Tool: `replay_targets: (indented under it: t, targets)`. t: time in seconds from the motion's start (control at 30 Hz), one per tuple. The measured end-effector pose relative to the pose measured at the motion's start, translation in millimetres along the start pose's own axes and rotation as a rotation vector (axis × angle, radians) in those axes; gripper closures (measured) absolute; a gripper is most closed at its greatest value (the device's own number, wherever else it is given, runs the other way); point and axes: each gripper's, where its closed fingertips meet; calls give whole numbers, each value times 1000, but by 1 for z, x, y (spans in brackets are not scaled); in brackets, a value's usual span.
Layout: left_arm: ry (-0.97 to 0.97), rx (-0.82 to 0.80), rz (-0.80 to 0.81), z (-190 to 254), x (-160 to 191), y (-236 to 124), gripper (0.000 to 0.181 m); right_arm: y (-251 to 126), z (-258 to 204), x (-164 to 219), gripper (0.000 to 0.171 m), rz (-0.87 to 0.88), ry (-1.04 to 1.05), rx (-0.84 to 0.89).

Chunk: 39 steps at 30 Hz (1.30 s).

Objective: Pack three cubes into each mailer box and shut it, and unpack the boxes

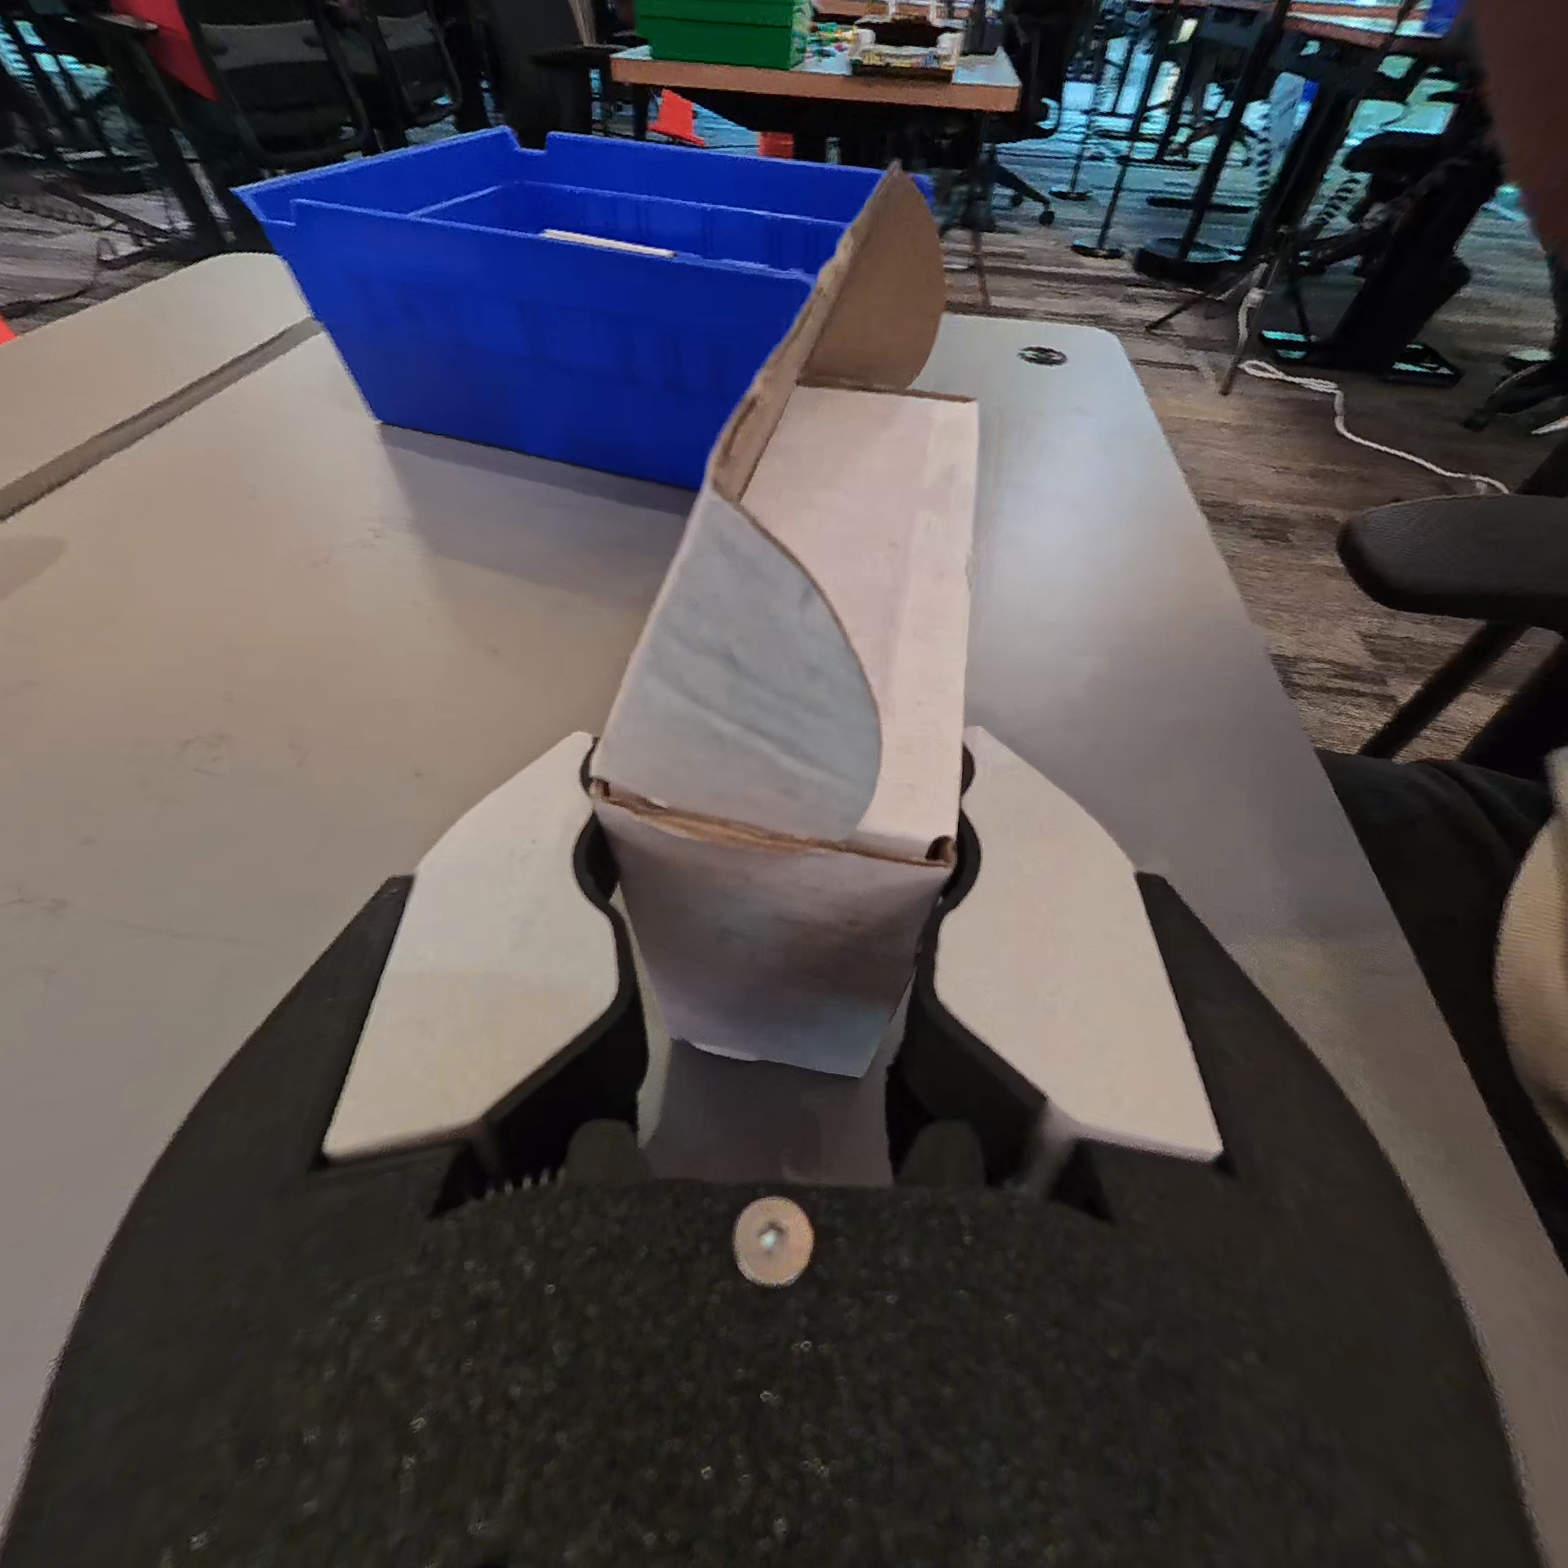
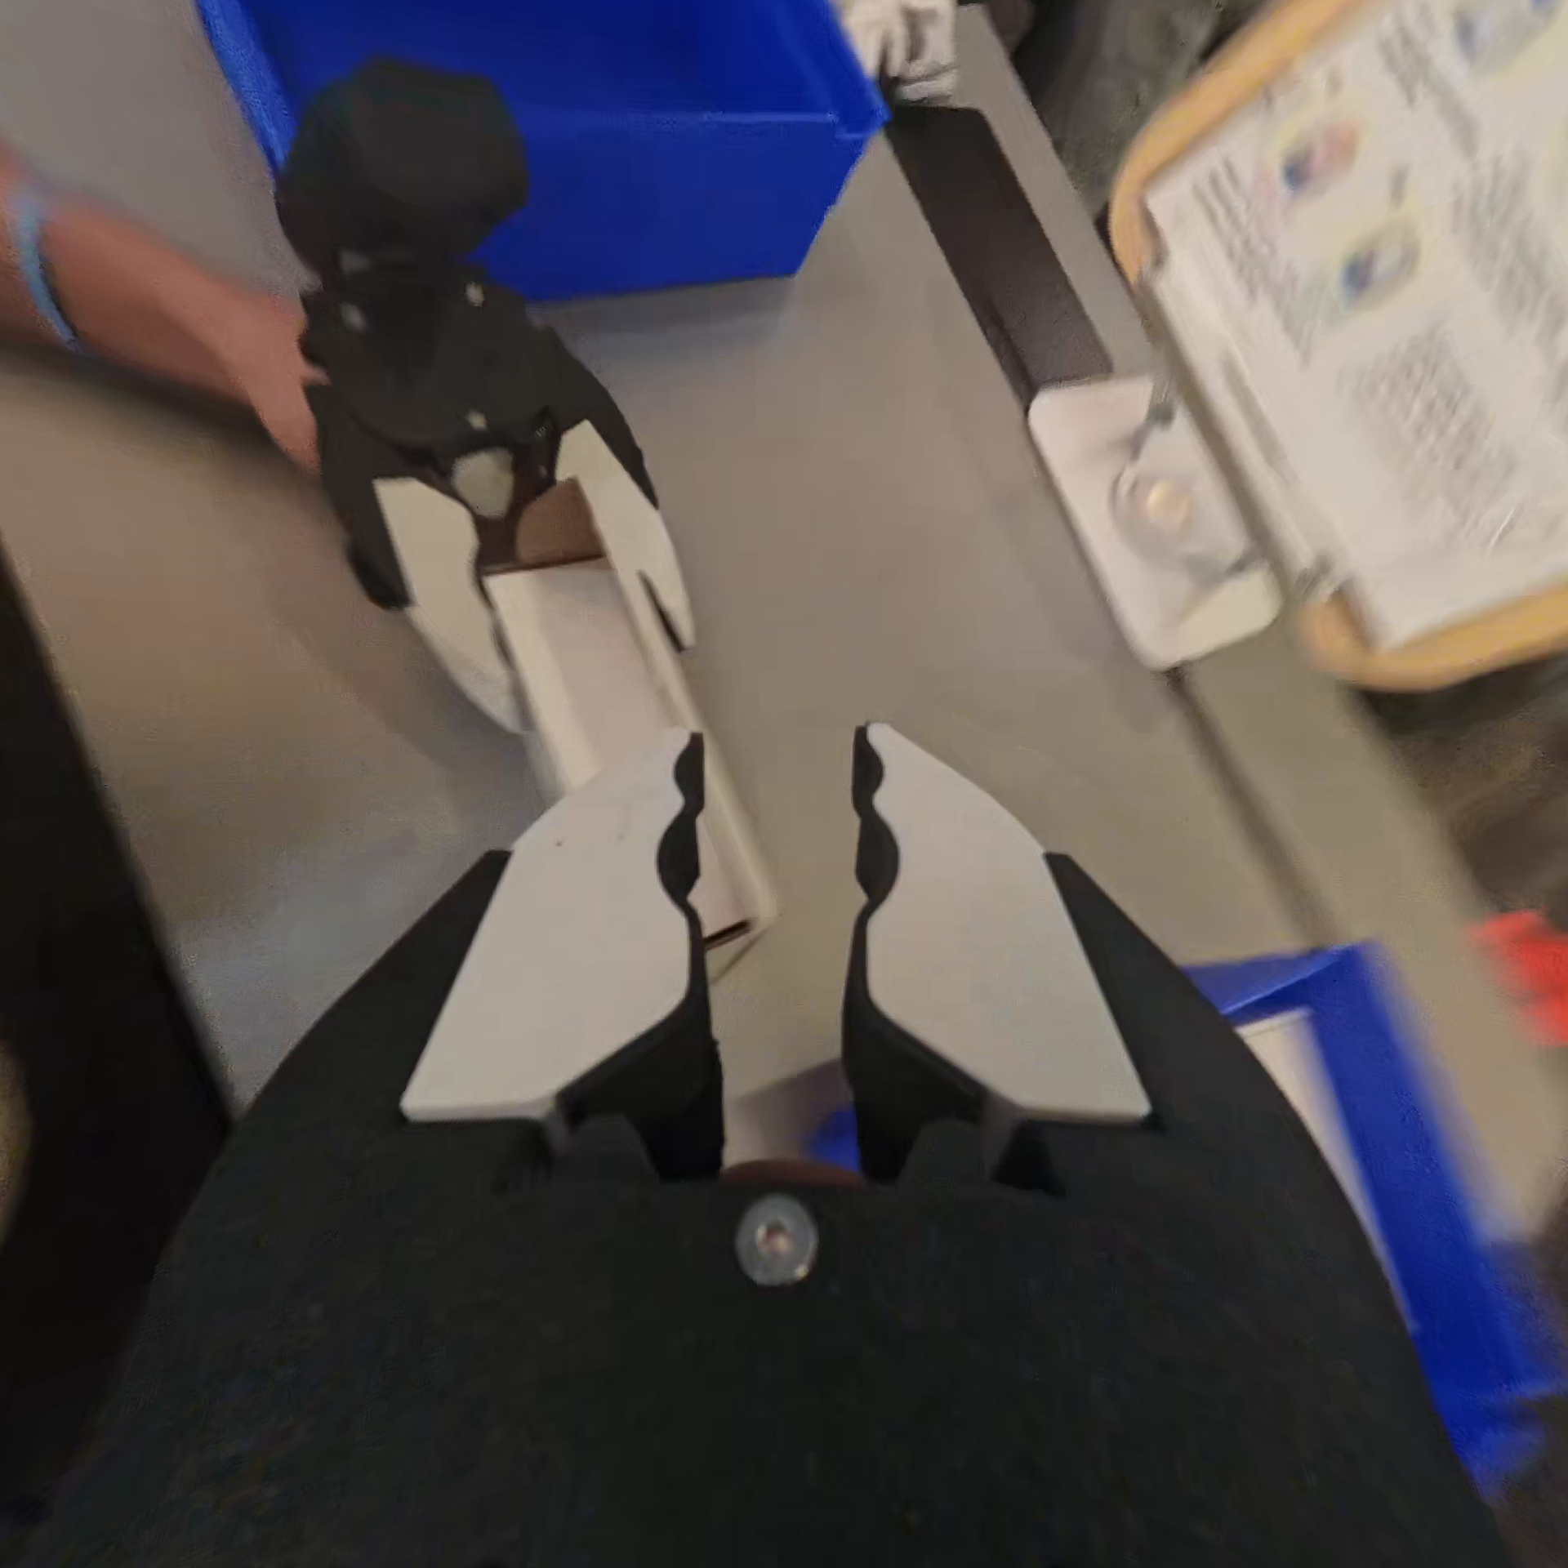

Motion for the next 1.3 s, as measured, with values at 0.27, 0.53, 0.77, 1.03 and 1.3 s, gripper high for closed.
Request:
replay_targets:
  t: [0.27,0.53,0.77,1.03,1.3]
  targets:
    - [-18,-132,11,-9,0,-3,107,16,-13,104,141,5,677,181]
    - [-32,-141,9,-11,0,-4,107,43,9,84,170,-71,601,248]
    - [-31,-152,3,-11,0,-3,107,43,6,83,169,-220,734,197]
    - [-49,-162,5,-13,0,-3,107,47,3,83,167,-241,798,235]
    - [-51,-161,7,-13,0,-3,107,47,-6,91,167,-221,805,262]
Point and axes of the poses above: each gripper's, where its closed fingertips meet, y out along the fingers, x out of its underside, z = x × y across the jaws, and after that the axes turned 14 degrees about x, right-handed
